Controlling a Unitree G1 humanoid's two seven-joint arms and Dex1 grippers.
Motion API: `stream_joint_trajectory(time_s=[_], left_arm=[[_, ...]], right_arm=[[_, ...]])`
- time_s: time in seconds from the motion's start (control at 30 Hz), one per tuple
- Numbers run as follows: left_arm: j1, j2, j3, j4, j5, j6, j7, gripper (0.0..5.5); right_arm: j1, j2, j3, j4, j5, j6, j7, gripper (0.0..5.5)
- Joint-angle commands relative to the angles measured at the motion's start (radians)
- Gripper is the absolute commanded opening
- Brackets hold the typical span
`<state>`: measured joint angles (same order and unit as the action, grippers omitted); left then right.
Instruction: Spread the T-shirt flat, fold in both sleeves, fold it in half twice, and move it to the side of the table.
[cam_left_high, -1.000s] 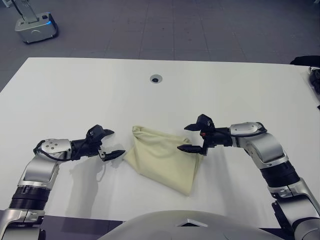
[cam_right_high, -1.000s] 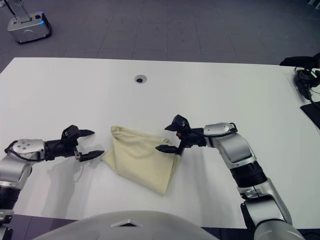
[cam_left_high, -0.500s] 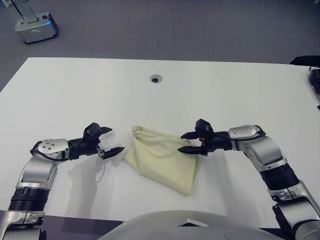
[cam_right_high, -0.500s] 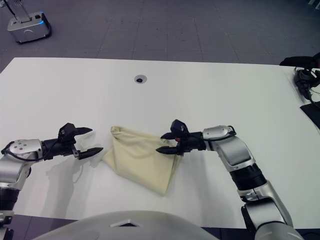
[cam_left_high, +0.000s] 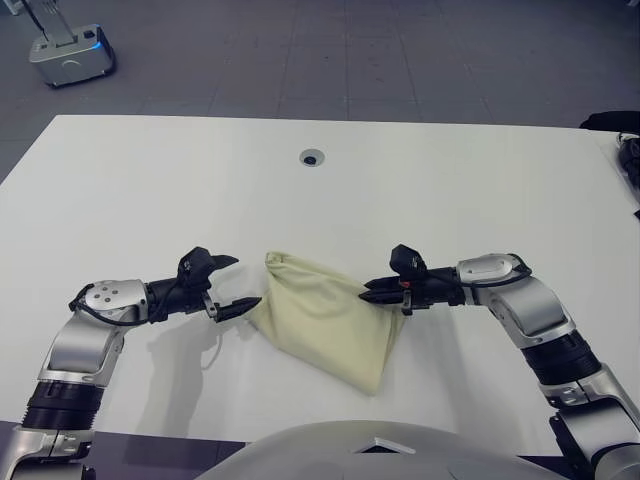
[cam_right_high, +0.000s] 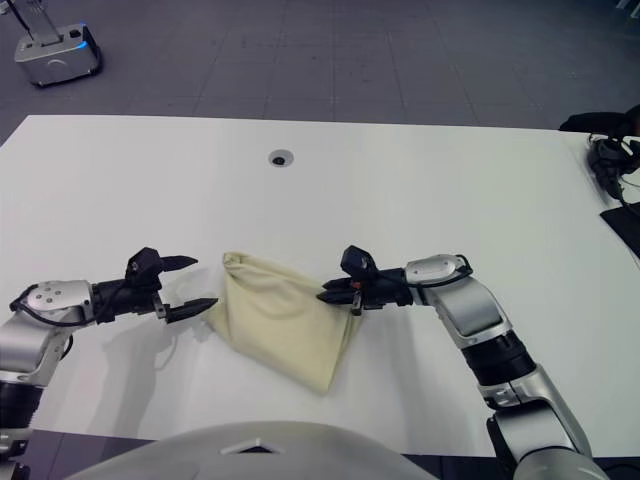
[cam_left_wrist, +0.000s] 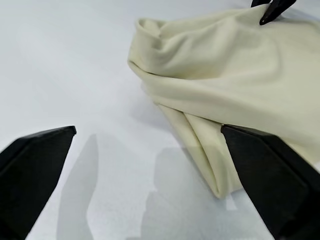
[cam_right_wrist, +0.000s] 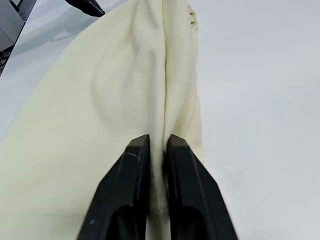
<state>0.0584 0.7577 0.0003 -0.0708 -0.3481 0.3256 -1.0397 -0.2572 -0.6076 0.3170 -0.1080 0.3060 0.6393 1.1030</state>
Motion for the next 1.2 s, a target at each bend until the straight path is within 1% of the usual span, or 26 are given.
stream_joint_trajectory(time_s=[0.03,0.2,0.43,0.7,0.9,1.03,1.2], left_arm=[[0.018,0.010,-0.042,-0.010,0.042,-0.017,-0.010,5.40],[0.020,0.005,-0.084,0.006,0.086,-0.040,-0.005,5.40],[0.007,0.004,-0.120,0.053,0.134,-0.078,0.009,5.40],[0.009,0.016,-0.127,0.066,0.140,-0.098,0.009,5.40],[0.005,0.018,-0.131,0.074,0.139,-0.106,0.007,5.40],[0.024,0.016,-0.123,0.065,0.136,-0.110,0.020,5.40],[0.029,0.012,-0.118,0.068,0.136,-0.118,0.028,5.40]], right_arm=[[0.002,-0.008,-0.004,0.000,-0.004,-0.009,-0.007,0.00],[0.009,-0.006,-0.004,-0.012,-0.001,-0.013,-0.013,0.00],[0.015,-0.027,-0.034,-0.074,0.022,0.010,-0.017,0.00],[0.074,-0.165,-0.127,-0.217,0.079,0.078,0.004,0.00],[0.138,-0.243,-0.153,-0.304,0.121,0.132,0.007,0.00],[0.123,-0.234,-0.121,-0.277,0.114,0.137,-0.007,0.00],[0.102,-0.172,-0.091,-0.216,0.091,0.106,-0.052,0.00]])
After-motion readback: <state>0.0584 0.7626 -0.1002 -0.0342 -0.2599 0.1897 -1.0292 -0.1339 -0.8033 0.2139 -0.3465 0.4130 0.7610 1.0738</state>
